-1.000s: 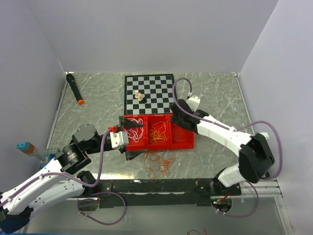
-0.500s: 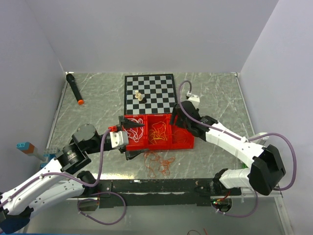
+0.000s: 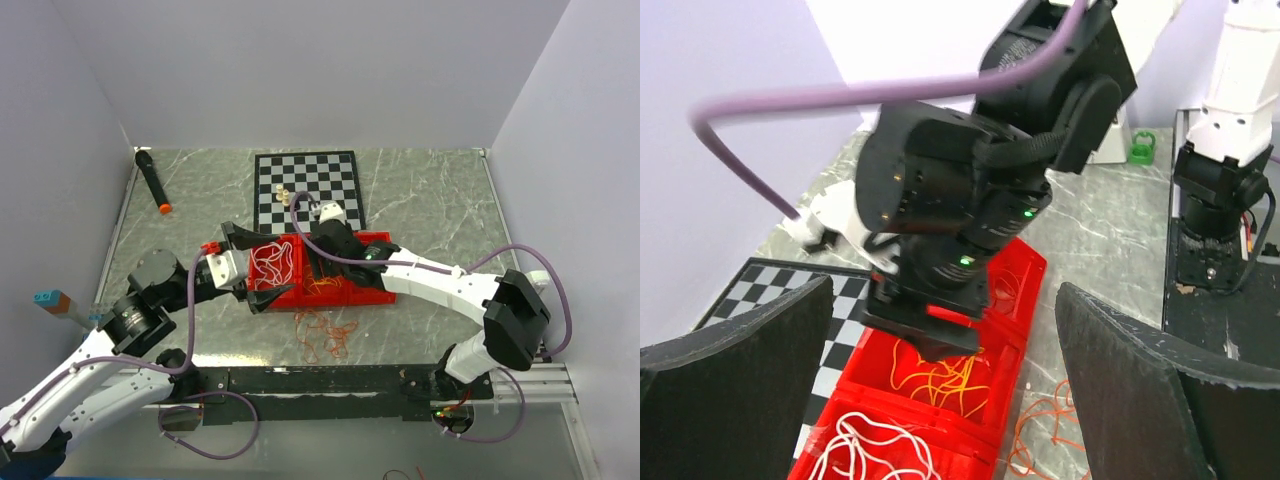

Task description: Untangle the cables

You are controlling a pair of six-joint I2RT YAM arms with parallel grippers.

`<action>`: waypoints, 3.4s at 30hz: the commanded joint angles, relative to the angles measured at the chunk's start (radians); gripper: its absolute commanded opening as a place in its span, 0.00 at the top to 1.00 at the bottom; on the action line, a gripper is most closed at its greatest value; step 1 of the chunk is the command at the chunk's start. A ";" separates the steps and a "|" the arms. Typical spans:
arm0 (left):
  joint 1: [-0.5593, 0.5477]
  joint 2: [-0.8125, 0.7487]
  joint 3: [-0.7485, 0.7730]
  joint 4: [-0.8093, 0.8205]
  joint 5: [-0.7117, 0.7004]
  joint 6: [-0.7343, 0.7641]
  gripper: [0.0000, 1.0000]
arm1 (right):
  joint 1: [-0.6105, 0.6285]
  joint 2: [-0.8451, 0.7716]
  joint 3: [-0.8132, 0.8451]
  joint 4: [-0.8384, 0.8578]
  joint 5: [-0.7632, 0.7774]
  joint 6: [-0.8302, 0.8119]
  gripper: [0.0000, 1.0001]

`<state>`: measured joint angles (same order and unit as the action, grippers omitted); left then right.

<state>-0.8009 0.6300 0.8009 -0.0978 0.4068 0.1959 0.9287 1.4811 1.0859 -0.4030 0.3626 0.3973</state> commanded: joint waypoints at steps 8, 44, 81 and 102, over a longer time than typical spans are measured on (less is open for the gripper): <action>0.025 -0.026 0.044 -0.011 -0.014 -0.075 0.03 | -0.004 0.027 0.045 -0.068 -0.155 -0.368 0.41; 0.028 -0.030 0.050 0.003 -0.016 -0.061 0.03 | 0.108 0.168 0.085 -0.250 0.079 -0.621 0.43; 0.085 -0.010 0.274 0.277 -0.547 -0.153 0.03 | 0.016 -0.161 -0.044 0.009 0.243 -0.444 1.00; 0.086 -0.021 0.222 0.196 -0.376 -0.133 0.03 | -0.082 -0.279 -0.169 0.024 -0.081 -0.229 0.38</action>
<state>-0.7193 0.6121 1.0374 0.1078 -0.0319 0.0437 0.8444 1.2026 0.8913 -0.4408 0.2928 0.1226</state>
